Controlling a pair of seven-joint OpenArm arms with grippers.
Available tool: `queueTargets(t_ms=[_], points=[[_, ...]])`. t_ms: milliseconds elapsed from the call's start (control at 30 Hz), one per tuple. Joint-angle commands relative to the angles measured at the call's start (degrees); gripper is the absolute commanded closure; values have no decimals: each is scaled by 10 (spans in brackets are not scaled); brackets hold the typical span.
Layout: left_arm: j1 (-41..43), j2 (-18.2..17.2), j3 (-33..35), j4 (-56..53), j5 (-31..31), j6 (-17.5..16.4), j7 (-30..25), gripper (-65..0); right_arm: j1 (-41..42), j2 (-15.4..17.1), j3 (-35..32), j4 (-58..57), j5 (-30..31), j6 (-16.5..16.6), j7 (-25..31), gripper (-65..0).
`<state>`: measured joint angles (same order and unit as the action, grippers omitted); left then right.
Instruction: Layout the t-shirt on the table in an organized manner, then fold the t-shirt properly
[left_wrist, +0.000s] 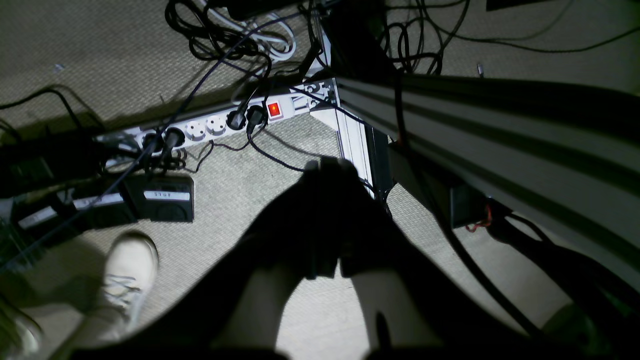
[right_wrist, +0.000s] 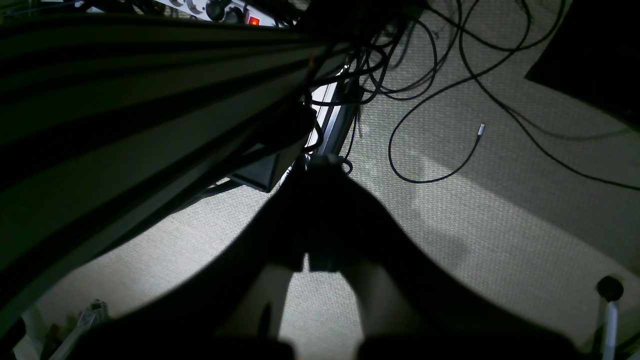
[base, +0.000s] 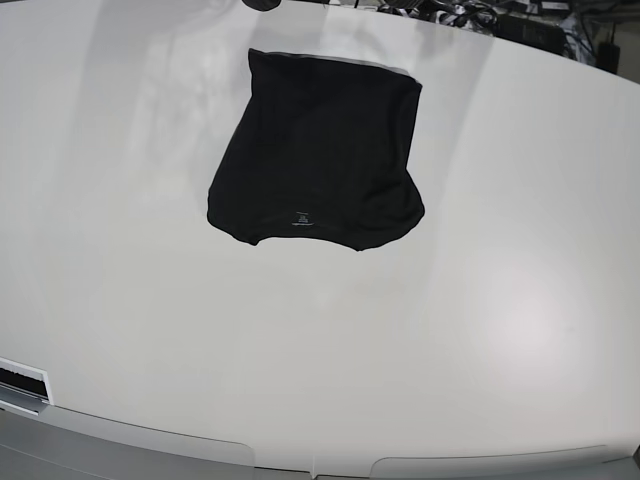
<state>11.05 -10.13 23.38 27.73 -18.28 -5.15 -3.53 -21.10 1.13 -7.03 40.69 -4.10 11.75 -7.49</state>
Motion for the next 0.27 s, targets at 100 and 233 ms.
queueTargets(t_ms=[100, 233], points=[[-12, -2, 6, 5, -12, -6, -5, 0, 3, -5, -1, 4, 6, 7, 13, 0], [-21, -4, 5, 6, -13, -6, 12, 0, 7, -5, -1, 4, 6, 14, 9, 0]])
